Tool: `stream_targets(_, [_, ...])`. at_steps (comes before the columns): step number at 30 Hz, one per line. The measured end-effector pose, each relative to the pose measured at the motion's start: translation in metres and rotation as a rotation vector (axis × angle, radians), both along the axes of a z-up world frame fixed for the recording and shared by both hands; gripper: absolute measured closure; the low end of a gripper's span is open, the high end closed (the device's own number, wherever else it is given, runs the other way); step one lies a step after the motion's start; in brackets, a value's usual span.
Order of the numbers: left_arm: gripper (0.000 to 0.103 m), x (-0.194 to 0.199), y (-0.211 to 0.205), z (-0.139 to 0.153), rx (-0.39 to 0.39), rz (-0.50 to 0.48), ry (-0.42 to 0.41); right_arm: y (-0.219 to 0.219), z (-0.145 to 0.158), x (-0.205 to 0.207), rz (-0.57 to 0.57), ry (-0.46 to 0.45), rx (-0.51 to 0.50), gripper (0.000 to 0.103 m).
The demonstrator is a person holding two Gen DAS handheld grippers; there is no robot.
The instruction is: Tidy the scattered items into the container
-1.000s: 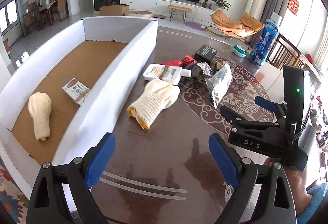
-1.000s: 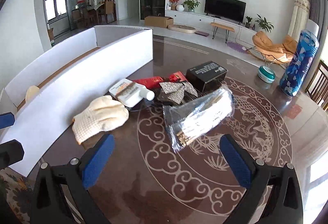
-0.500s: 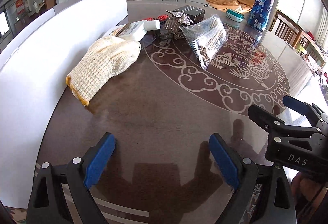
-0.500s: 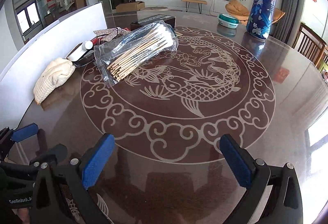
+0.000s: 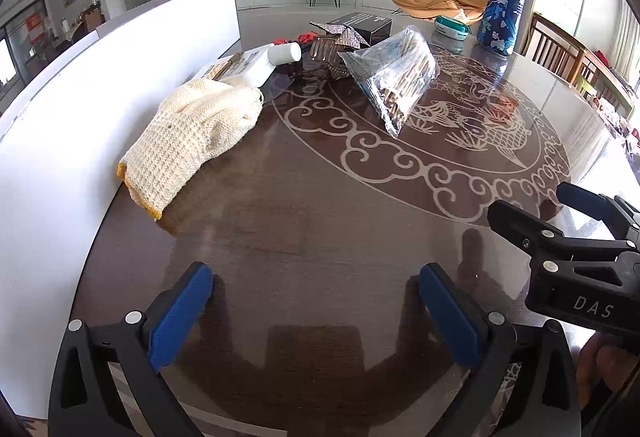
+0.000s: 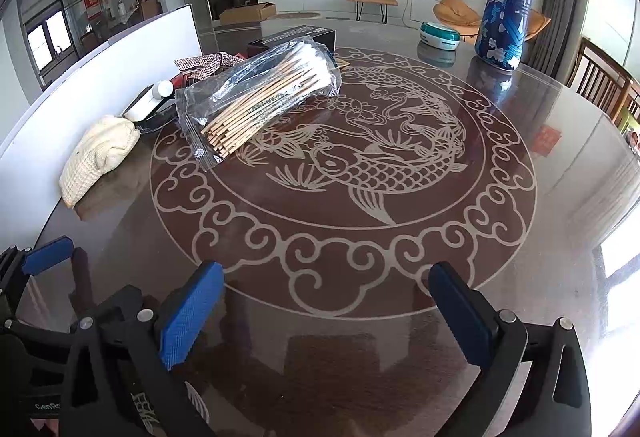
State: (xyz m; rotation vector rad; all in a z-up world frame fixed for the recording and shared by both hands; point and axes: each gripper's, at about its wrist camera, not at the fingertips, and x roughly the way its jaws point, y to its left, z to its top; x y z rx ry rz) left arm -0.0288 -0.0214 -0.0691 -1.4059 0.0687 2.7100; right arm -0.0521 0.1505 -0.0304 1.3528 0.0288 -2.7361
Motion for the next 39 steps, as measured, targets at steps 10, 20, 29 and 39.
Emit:
stream_targets(10, [0.0,-0.0005,0.0011,0.0,-0.002,0.008,0.002,0.0042,-0.0006,-0.0004,-0.012,-0.004,-0.031,0.0])
stream_targets(20, [0.0,-0.001,0.0014,0.0001,-0.003,0.009,0.003,0.0059,-0.0014,-0.0005,-0.031,-0.009,-0.028,0.0])
stream_targets(29, [0.0,-0.001,0.0012,-0.0001,-0.003,0.009,0.003,0.0051,-0.0024,-0.0022,-0.036,-0.019,-0.015,0.0])
stream_targets(39, [0.0,-0.0011,0.001,-0.0001,-0.003,0.009,0.003,0.0049,-0.0025,-0.002,-0.035,-0.02,-0.015,0.0])
